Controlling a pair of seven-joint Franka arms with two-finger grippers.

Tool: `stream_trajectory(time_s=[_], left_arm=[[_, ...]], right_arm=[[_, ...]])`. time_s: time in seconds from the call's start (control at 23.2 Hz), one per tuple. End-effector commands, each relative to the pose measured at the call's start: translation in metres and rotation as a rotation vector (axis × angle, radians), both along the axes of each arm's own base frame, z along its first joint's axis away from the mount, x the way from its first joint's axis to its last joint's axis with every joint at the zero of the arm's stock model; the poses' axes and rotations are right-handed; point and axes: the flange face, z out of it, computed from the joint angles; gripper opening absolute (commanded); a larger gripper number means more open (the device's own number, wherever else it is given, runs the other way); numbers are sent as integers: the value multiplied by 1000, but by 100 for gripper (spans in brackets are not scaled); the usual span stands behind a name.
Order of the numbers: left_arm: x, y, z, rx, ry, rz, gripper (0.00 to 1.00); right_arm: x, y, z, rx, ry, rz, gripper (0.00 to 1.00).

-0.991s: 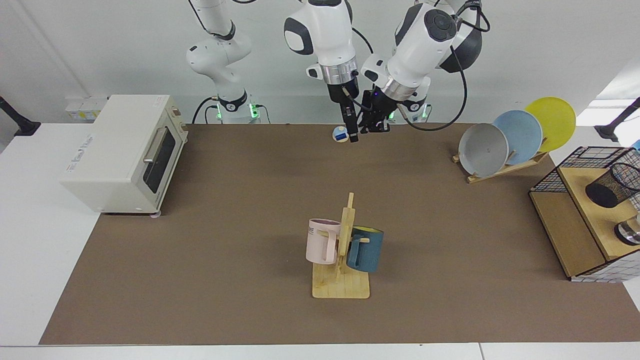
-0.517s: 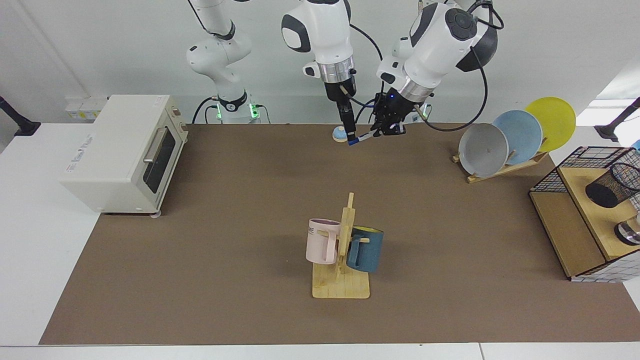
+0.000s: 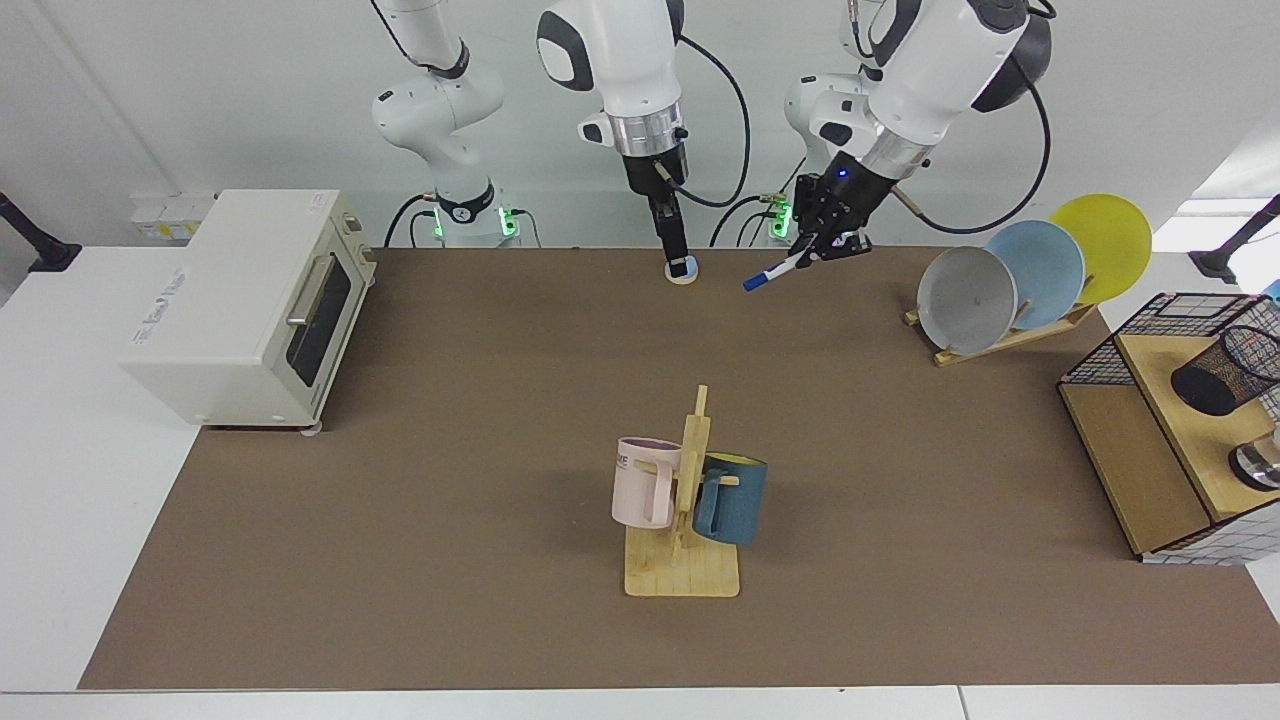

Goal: Put markers into pen holder
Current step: 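Carry the marker with the left gripper toward the table edge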

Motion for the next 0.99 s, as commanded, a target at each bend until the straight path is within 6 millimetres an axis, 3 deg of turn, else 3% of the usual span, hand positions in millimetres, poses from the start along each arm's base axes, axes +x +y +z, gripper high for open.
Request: stream_trajectory(time_s=[0.0, 0.39, 0.65, 0.95], left_arm=[[-1, 43, 15, 17, -3, 75, 0], [18, 125, 24, -38, -21, 246, 0], [23, 178, 29, -100, -61, 253, 0], [19, 198, 41, -98, -59, 238, 0]], right_arm=[[-3, -6, 3, -8, 10, 37, 100], [-2, -12, -1, -17, 12, 49, 99], [1, -18, -4, -23, 15, 50, 100], [-2, -22, -6, -28, 17, 61, 100]])
